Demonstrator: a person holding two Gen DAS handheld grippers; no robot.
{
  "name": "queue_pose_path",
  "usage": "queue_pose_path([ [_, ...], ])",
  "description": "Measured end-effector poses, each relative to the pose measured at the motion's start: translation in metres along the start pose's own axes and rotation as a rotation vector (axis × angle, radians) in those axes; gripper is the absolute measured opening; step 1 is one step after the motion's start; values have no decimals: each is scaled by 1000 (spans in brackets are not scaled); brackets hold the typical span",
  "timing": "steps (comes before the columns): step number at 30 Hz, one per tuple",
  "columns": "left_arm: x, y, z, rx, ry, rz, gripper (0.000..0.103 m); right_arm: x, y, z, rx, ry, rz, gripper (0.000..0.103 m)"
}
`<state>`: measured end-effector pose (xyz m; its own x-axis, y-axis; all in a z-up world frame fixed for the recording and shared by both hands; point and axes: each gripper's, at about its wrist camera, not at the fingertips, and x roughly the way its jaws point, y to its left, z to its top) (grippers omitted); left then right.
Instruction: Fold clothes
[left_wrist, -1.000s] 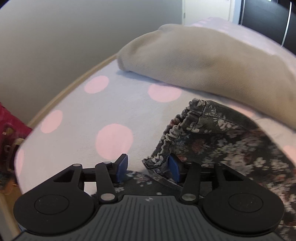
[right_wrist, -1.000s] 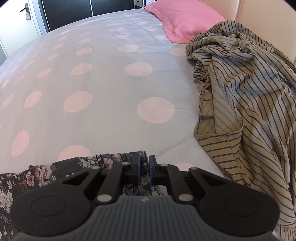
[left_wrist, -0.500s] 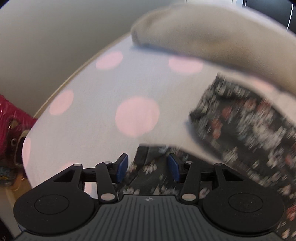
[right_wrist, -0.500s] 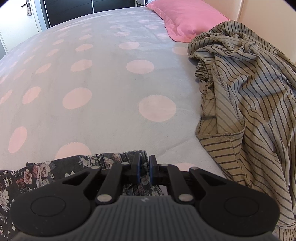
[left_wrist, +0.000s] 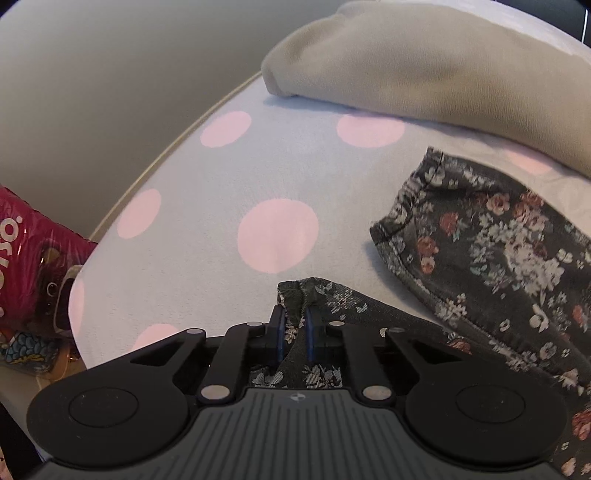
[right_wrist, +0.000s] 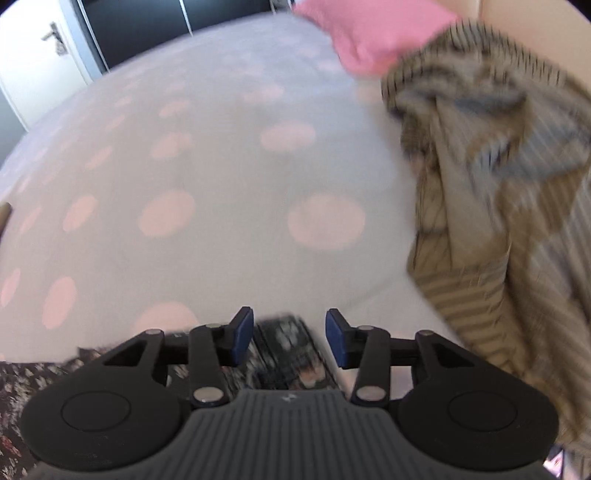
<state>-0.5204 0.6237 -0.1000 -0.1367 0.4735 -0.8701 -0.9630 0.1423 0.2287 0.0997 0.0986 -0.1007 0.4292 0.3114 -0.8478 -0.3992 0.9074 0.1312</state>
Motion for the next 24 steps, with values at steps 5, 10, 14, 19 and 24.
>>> queue_pose_path([
  [5,-28,11,4,-41,-59,-6,8,0,4,-6,-31,-25,9,10],
  [10,-72,28,12,-142,-185,-50,7,-39,10,-14,-39,-97,-34,9],
  [14,-113,39,20,-226,-304,-98,7,-80,6,-25,-25,-169,-46,9],
  [19,-149,39,29,-267,-415,-112,7,-120,-13,-52,94,-230,-74,9],
  [24,-136,7,43,-202,-420,-57,7,-122,-26,-52,154,-251,-67,9],
])
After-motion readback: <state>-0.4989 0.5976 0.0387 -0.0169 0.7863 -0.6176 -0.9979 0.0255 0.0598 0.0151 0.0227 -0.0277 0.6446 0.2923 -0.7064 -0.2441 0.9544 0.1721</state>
